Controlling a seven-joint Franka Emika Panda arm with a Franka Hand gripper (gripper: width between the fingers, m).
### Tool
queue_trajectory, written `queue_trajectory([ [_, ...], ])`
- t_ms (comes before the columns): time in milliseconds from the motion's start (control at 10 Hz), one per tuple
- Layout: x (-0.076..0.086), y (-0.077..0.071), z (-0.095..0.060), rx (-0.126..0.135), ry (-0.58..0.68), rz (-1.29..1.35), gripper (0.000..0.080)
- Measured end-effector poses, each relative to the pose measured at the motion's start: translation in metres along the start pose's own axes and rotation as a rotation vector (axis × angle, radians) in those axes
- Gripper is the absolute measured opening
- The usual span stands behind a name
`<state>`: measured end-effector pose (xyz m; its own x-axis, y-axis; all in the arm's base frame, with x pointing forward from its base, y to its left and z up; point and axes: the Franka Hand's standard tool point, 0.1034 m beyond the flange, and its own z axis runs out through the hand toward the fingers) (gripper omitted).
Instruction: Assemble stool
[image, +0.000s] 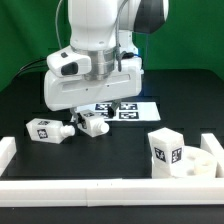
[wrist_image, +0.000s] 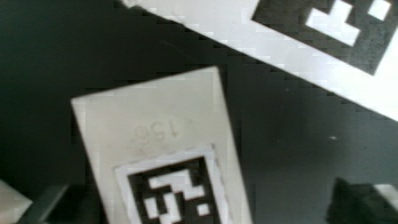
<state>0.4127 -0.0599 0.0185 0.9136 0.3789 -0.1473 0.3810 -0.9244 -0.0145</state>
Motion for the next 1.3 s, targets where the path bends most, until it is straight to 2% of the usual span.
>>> queue_trajectory([
  [100,0.0,0.0,0.0,0.0,-0.001,0.0,0.0545],
  [200,0.0,0.0,0.0,0.0,-0.001,-0.005,0.0337],
  [300,0.001,-0.001,0.0,-0.002,0.001,-0.026,0.0337],
  [400,0.008,-0.015,-0.005,-0.009,0.026,-0.06,0.033],
  [500,0.016,-0.04,-0.012,-0.018,0.053,-0.14,0.033],
  [600,0.023,-0.048,-0.021,-0.04,0.073,-0.29,0.033],
  [700,0.02,-0.033,-0.021,-0.06,0.081,-0.388,0.033],
  [1000,0.016,-0.029,-0.018,-0.072,0.062,-0.556,0.0331],
  [1100,0.018,-0.032,-0.018,-0.082,0.054,-0.648,0.0331],
  [1300,0.032,-0.064,-0.02,-0.129,0.036,-1.007,0.0331],
])
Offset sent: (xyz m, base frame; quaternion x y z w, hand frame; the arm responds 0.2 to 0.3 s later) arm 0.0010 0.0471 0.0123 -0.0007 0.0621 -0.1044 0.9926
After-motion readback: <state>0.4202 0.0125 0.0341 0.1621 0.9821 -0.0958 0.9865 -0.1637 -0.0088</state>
